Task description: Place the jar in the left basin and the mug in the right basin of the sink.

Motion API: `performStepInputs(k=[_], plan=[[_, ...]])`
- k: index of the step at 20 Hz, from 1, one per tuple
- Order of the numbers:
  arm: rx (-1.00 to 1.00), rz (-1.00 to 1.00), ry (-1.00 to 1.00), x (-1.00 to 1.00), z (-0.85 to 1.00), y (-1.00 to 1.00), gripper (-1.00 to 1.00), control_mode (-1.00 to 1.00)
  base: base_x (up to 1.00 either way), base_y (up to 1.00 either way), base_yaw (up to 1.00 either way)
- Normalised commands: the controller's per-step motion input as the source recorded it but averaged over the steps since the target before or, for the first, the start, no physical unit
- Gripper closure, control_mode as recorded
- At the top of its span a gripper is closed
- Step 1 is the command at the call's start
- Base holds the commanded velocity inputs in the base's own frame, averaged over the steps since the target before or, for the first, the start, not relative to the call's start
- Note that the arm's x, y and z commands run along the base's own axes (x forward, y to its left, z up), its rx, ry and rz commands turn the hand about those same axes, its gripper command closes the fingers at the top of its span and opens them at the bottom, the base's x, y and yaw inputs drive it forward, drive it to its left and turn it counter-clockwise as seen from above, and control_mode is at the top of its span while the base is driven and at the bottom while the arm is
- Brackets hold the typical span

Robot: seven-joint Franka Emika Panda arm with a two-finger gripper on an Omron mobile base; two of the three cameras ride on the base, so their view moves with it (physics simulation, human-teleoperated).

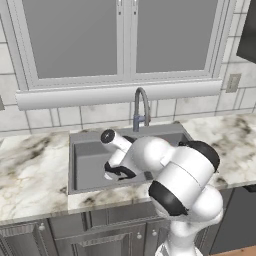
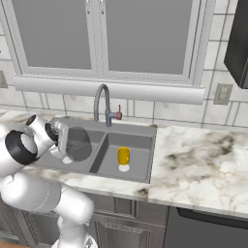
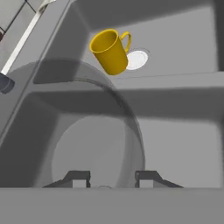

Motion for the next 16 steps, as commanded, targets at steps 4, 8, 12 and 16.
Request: performStepInputs(k=[4,8,12,16], plan=[[0.02,0.0,0.0,0.03,-0.36,0.0,1.0,-1.0,0.0,0.0,0.0],[0.0,0.0,0.0,0.06,-0.34,0.0,1.0,-1.0,0.0,0.0,0.0],[0.0,-0.01,0.0,0.09,-0.28,0.0,1.0,-1.0,0.0,0.0,0.0],[0.0,-0.01,0.0,0.17,-0.32,0.0,1.0,-1.0,0.0,0.0,0.0]])
